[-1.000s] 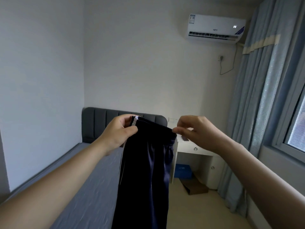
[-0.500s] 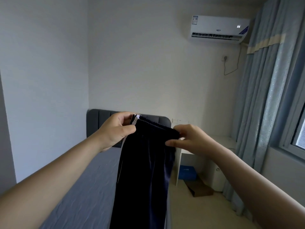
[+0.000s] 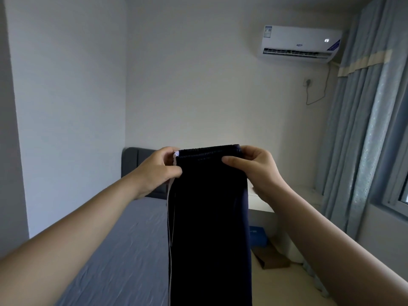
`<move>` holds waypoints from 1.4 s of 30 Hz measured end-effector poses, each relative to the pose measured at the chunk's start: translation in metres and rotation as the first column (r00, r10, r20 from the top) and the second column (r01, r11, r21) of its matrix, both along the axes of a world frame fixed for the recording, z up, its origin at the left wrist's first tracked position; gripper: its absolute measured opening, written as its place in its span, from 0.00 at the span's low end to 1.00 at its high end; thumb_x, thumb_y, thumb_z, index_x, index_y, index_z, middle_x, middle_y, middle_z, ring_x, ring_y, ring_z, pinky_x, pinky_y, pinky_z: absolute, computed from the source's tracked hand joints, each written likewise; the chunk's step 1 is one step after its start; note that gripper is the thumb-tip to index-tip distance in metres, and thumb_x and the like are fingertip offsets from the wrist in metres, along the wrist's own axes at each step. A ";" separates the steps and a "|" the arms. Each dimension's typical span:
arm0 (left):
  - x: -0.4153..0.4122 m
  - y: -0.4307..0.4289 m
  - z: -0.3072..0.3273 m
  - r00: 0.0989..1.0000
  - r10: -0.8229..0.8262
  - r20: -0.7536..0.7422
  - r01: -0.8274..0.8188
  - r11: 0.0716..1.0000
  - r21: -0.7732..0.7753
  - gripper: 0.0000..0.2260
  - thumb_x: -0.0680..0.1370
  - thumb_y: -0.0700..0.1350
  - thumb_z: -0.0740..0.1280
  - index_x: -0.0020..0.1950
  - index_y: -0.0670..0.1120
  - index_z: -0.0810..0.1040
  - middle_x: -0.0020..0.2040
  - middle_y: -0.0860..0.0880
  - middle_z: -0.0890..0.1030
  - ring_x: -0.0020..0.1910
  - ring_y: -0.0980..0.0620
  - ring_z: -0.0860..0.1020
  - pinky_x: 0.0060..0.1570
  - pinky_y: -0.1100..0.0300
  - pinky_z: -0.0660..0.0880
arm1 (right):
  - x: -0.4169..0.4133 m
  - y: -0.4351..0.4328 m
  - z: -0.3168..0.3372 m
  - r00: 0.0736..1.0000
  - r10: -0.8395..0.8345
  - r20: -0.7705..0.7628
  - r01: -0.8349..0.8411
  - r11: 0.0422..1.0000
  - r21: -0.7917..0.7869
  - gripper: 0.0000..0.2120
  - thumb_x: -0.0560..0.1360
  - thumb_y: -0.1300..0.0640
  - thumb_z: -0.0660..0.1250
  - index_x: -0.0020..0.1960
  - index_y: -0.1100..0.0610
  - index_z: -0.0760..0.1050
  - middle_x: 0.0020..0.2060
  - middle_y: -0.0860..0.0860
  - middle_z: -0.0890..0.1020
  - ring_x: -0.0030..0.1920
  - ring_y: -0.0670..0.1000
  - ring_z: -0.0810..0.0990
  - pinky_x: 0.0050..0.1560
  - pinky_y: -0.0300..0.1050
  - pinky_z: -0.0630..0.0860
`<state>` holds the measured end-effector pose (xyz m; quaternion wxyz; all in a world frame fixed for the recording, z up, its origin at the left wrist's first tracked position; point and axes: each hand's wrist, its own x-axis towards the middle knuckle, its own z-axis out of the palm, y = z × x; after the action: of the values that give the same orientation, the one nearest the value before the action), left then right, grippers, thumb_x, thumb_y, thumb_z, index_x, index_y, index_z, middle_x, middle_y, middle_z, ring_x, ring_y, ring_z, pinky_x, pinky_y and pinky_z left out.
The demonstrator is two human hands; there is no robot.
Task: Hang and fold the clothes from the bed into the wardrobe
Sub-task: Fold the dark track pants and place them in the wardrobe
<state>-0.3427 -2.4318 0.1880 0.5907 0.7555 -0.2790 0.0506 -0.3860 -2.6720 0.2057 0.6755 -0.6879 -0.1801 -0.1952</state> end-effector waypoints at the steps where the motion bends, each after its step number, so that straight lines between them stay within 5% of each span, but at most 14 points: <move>1: -0.001 0.001 0.001 0.999 -0.038 -0.016 0.038 0.999 0.002 0.18 0.66 0.45 0.72 0.55 0.51 0.79 0.46 0.48 0.81 0.46 0.48 0.79 0.48 0.53 0.71 | 0.000 0.003 0.001 1.000 -0.017 0.024 0.018 1.000 -0.020 0.10 0.68 0.65 0.75 0.49 0.62 0.82 0.43 0.57 0.86 0.43 0.55 0.85 0.44 0.43 0.81; 5: -0.007 0.000 0.009 1.000 -0.021 0.014 0.021 1.000 0.007 0.22 0.63 0.56 0.79 0.53 0.51 0.81 0.48 0.49 0.85 0.48 0.50 0.83 0.48 0.59 0.78 | 0.002 0.010 0.006 0.994 -0.056 0.098 0.065 0.994 -0.090 0.09 0.68 0.64 0.76 0.47 0.59 0.82 0.42 0.54 0.86 0.43 0.54 0.86 0.46 0.45 0.82; 8: -0.008 -0.006 0.014 1.000 0.000 0.029 0.003 0.997 -0.082 0.14 0.67 0.49 0.77 0.50 0.46 0.82 0.41 0.49 0.84 0.41 0.52 0.83 0.38 0.65 0.77 | 0.006 0.006 0.004 0.997 -0.003 0.076 0.009 0.998 -0.069 0.08 0.68 0.60 0.76 0.48 0.57 0.83 0.44 0.55 0.86 0.45 0.54 0.85 0.45 0.45 0.82; 13: -0.007 -0.012 0.019 0.995 0.069 0.075 -0.066 0.997 -0.042 0.09 0.71 0.40 0.75 0.49 0.44 0.82 0.47 0.44 0.84 0.47 0.51 0.82 0.55 0.61 0.76 | 0.008 -0.010 -0.043 0.969 0.157 -0.193 -0.161 0.987 -0.002 0.13 0.69 0.49 0.74 0.48 0.58 0.84 0.46 0.59 0.85 0.44 0.55 0.84 0.44 0.45 0.81; 17: -0.002 -0.005 0.029 0.958 0.177 0.227 -0.229 0.946 0.229 0.07 0.70 0.46 0.76 0.45 0.49 0.81 0.42 0.51 0.83 0.40 0.57 0.80 0.42 0.68 0.73 | 0.012 -0.014 -0.045 0.994 0.071 -0.082 -0.075 0.996 -0.055 0.11 0.70 0.54 0.74 0.50 0.57 0.83 0.47 0.58 0.85 0.45 0.55 0.84 0.47 0.45 0.81; 20: 0.001 -0.001 0.043 0.903 0.181 0.390 -0.354 0.827 0.437 0.09 0.70 0.50 0.75 0.46 0.50 0.80 0.43 0.55 0.81 0.44 0.55 0.79 0.43 0.64 0.73 | 0.015 -0.001 -0.035 1.000 -0.013 -0.020 0.009 0.974 -0.227 0.05 0.73 0.56 0.73 0.46 0.57 0.83 0.42 0.58 0.85 0.42 0.53 0.82 0.47 0.51 0.79; 24: -0.005 -0.016 0.053 0.912 0.083 0.402 -0.333 0.724 0.604 0.18 0.69 0.60 0.72 0.50 0.49 0.78 0.45 0.52 0.80 0.45 0.53 0.79 0.46 0.55 0.75 | 0.013 0.015 -0.029 1.000 -0.025 0.013 0.027 0.949 -0.315 0.07 0.74 0.57 0.71 0.48 0.61 0.82 0.46 0.64 0.82 0.43 0.56 0.81 0.50 0.57 0.79; 30: -0.006 -0.015 0.046 0.934 0.037 0.357 -0.226 0.834 0.504 0.17 0.73 0.56 0.71 0.45 0.42 0.77 0.37 0.49 0.76 0.36 0.54 0.73 0.38 0.59 0.68 | 0.011 0.025 -0.041 0.994 0.094 -0.055 -0.104 0.972 -0.212 0.05 0.76 0.58 0.69 0.50 0.58 0.82 0.43 0.55 0.85 0.44 0.52 0.84 0.47 0.45 0.82; 36: 0.004 -0.006 0.042 0.831 0.150 0.535 -0.446 0.754 0.482 0.12 0.78 0.51 0.66 0.44 0.43 0.69 0.37 0.51 0.72 0.35 0.52 0.69 0.36 0.56 0.65 | 0.027 -0.004 -0.095 0.984 0.005 -0.181 -0.077 0.916 -0.394 0.04 0.76 0.60 0.69 0.48 0.54 0.81 0.44 0.52 0.86 0.47 0.52 0.85 0.52 0.46 0.80; 42: 0.016 -0.005 0.026 0.766 0.197 0.611 -0.554 0.685 0.474 0.13 0.79 0.49 0.63 0.47 0.41 0.66 0.40 0.43 0.74 0.38 0.43 0.72 0.39 0.51 0.69 | 0.037 -0.021 -0.137 0.970 -0.108 -0.216 -0.003 0.889 -0.458 0.07 0.74 0.61 0.71 0.42 0.49 0.80 0.36 0.44 0.85 0.38 0.42 0.83 0.41 0.36 0.77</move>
<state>-0.3264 -2.4371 0.2145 0.1806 0.9073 -0.2579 0.2788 -0.3491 -2.6926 0.0688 0.5065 -0.8497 -0.1206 -0.0831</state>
